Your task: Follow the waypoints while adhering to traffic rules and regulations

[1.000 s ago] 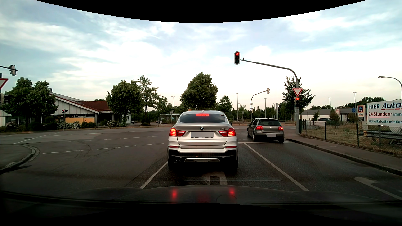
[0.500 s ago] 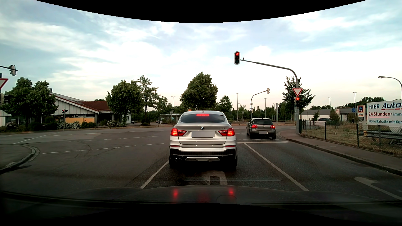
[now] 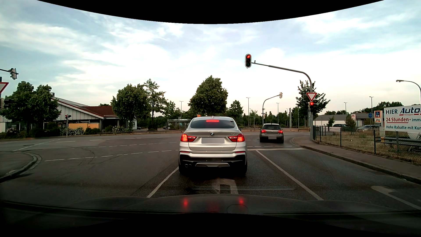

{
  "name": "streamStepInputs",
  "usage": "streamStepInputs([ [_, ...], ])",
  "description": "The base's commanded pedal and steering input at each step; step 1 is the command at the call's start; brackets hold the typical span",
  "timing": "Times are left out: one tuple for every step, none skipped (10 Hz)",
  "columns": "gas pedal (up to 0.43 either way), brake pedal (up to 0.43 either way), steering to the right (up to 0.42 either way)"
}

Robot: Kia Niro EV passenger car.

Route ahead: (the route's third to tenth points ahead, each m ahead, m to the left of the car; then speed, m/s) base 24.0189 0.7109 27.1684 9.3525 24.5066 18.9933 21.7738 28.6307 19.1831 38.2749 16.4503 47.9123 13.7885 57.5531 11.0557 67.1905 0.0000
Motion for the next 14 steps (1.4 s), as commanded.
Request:
streamStepInputs([
  [0.0,0.25,-0.015],
  [0.0,0.25,-0.015],
  [0.0,0.25,-0.015],
  [0.0,0.244,-0.014],
  [0.0,0.244,-0.014],
  [0.0,0.238,-0.015],
  [0.0,0.22,-0.015],
  [0.0,0.207,-0.015],
  [0.0,0.183,-0.015],
  [0.0,0.146,-0.015],
  [0.0,0.11,-0.015],
  [0.0,0.104,-0.015],
  [0.0,0.098,-0.015],
  [0.0,0.098,-0.015],
])
